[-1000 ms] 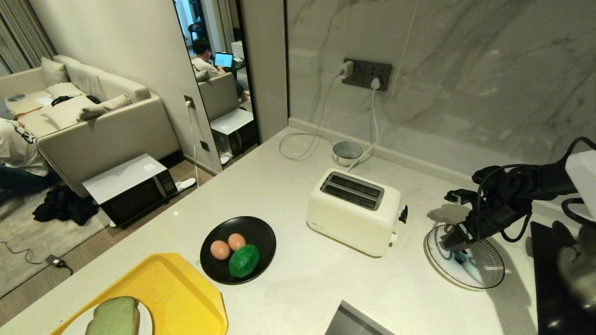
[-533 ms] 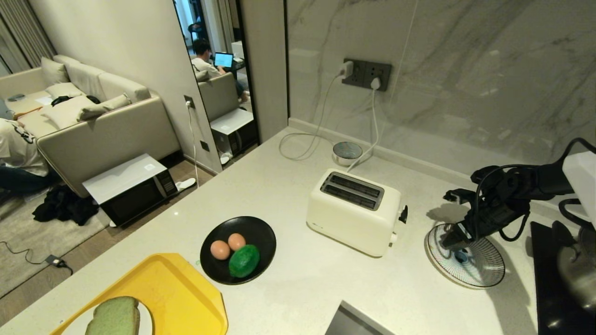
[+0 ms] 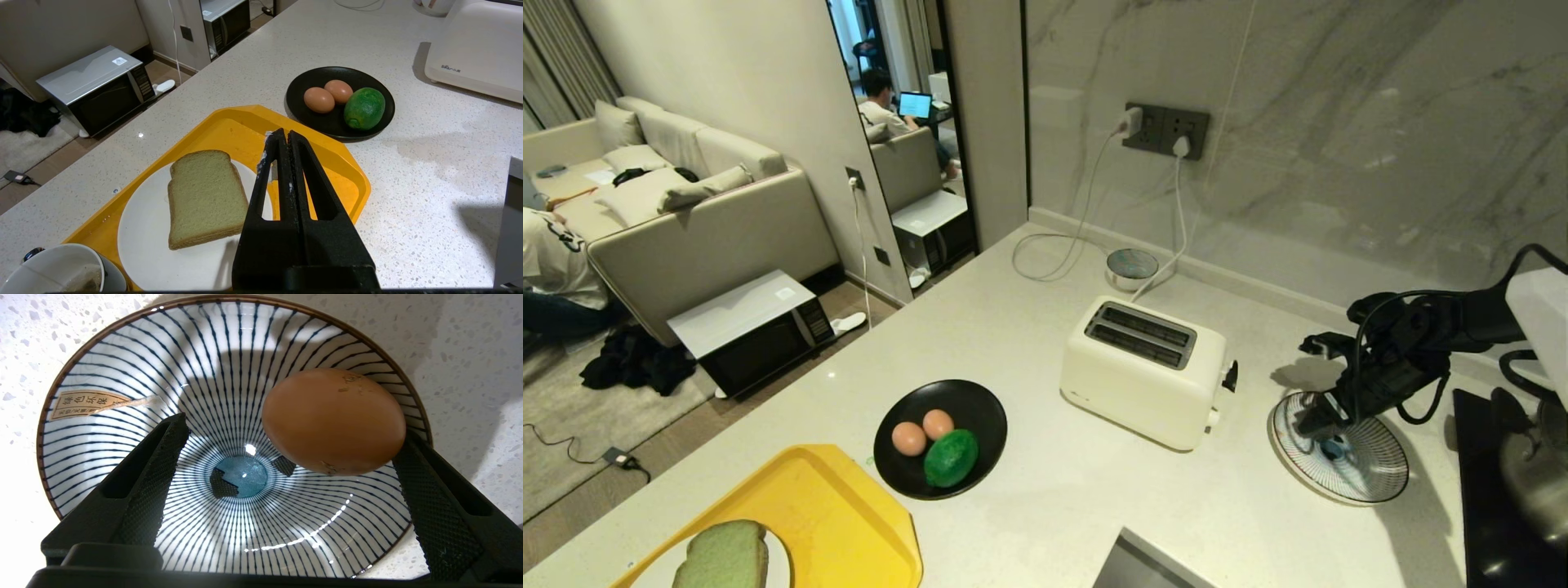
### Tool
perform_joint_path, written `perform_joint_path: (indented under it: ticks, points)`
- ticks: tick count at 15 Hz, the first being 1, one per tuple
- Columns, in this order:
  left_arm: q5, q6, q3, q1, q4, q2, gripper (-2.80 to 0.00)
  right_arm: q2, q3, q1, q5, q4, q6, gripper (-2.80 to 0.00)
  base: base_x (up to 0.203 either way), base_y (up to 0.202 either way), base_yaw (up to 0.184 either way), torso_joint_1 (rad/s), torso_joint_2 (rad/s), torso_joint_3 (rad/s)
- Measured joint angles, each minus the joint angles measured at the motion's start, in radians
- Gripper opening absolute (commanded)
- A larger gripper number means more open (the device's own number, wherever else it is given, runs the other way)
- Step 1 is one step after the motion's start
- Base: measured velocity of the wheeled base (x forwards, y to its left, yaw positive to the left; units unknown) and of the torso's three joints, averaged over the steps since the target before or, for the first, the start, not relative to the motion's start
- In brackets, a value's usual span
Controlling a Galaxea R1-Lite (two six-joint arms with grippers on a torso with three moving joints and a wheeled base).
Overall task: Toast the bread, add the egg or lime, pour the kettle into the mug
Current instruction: Pick up the egg
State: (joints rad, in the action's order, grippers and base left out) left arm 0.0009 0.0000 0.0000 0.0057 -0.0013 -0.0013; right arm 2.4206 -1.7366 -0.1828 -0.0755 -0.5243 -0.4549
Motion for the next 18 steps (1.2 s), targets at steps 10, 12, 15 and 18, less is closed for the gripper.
perform_joint_path:
  ticks: [10,12,15,18]
  points:
    - [0.001,-0.001,0.000,0.000,0.000,0.000,-2.80,0.011,-0.002,0.000,0.000,0.001,-0.004,-2.80,0.000,0.000,0.000,0.000,0.00,0.000]
    - [0.000,-0.001,0.000,0.000,0.000,0.000,-2.80,0.010,0.004,0.000,-0.002,0.000,-0.007,-2.80,0.000,0.000,0.000,0.000,0.00,0.000]
    - [0.000,-0.001,0.000,0.000,0.000,0.000,-2.80,-0.013,0.025,-0.004,-0.007,-0.003,-0.009,-2.80,0.000,0.000,0.000,0.000,0.00,0.000]
    - [0.000,0.000,0.000,0.000,0.000,0.000,-2.80,-0.072,0.077,-0.020,-0.022,-0.004,-0.010,-2.80,0.000,0.000,0.000,0.000,0.00,0.000]
